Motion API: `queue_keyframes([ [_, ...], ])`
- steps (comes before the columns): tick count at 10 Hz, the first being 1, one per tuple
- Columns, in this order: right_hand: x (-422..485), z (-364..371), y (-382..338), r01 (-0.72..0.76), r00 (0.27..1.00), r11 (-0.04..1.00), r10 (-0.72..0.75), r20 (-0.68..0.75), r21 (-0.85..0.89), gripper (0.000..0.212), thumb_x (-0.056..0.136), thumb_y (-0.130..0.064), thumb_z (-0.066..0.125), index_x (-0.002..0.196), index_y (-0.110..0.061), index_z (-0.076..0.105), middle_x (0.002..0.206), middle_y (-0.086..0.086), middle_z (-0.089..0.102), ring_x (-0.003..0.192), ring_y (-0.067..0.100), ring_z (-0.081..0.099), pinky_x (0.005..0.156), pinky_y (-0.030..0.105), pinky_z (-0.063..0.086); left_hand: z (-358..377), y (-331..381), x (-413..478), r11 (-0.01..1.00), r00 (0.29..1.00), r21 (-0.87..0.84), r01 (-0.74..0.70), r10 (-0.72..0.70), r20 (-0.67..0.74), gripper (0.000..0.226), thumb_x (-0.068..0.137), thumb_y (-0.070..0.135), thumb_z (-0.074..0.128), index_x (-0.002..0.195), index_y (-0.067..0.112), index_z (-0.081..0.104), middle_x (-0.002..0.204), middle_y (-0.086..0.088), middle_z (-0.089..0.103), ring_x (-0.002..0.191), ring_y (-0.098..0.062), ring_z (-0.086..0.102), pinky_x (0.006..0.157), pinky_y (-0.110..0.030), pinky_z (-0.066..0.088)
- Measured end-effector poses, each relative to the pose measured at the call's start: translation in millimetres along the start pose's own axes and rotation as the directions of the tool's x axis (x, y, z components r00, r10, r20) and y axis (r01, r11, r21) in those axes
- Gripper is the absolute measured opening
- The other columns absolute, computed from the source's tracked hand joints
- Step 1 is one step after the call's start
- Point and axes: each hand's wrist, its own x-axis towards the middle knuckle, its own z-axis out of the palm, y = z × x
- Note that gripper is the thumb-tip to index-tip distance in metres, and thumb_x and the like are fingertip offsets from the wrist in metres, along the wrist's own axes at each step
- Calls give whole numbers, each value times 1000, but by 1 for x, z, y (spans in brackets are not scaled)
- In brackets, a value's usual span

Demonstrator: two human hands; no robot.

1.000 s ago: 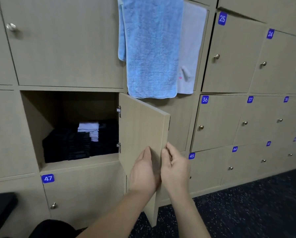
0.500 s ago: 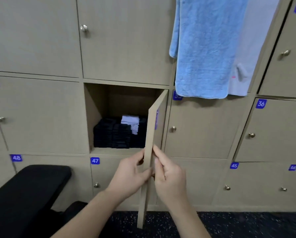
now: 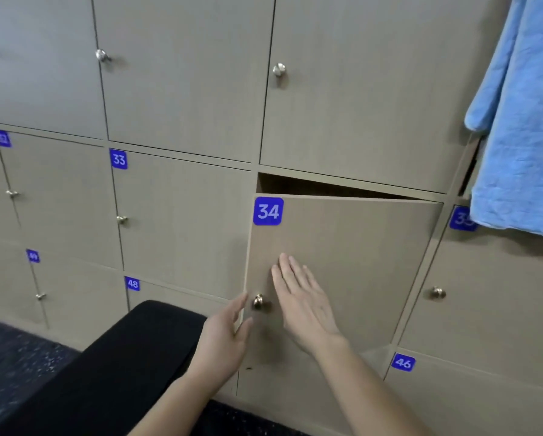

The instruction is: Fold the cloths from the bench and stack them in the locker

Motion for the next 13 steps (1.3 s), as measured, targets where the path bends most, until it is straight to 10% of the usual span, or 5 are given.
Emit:
queue_keyframes([
  [3,74,91,-17,265,958,962,-255,-132,71,35,79,-11,49,108,-10,68,91,7,61,78,26,62,64,32,54,-6,-61,52,996,998,78,53,-49,-46,51,96,17,59,144,22,44,133,14,57,126,2,49,98,-3,31],
  [7,148,141,21,204,976,978,-199,-92,50,59,66,3,27,103,-4,72,85,5,66,72,23,64,52,23,47,-14,-118,79,978,997,192,78,-70,-45,54,94,18,61,145,28,44,140,21,50,130,10,40,102,1,25],
  [10,150,143,33,186,973,981,-190,130,48,68,81,11,32,146,-8,38,150,8,41,128,26,49,115,32,27,-14,-116,88,959,998,275,64,-57,-33,53,95,21,59,146,26,42,144,15,48,132,4,40,104,-3,25],
  [11,146,130,35,107,945,992,-121,304,62,75,91,6,37,155,-20,7,163,-1,4,145,19,21,120,31,5,-16,-99,84,942,999,334,37,-35,-12,55,96,27,57,148,26,38,147,14,45,137,0,37,106,-7,24],
  [13,136,90,39,-30,910,999,32,414,-12,68,98,-34,47,153,-16,11,160,7,18,149,21,10,121,39,5,-34,-46,74,924,1000,382,-1,13,-29,59,96,44,53,150,27,35,153,14,37,141,-4,32,112,-19,24],
])
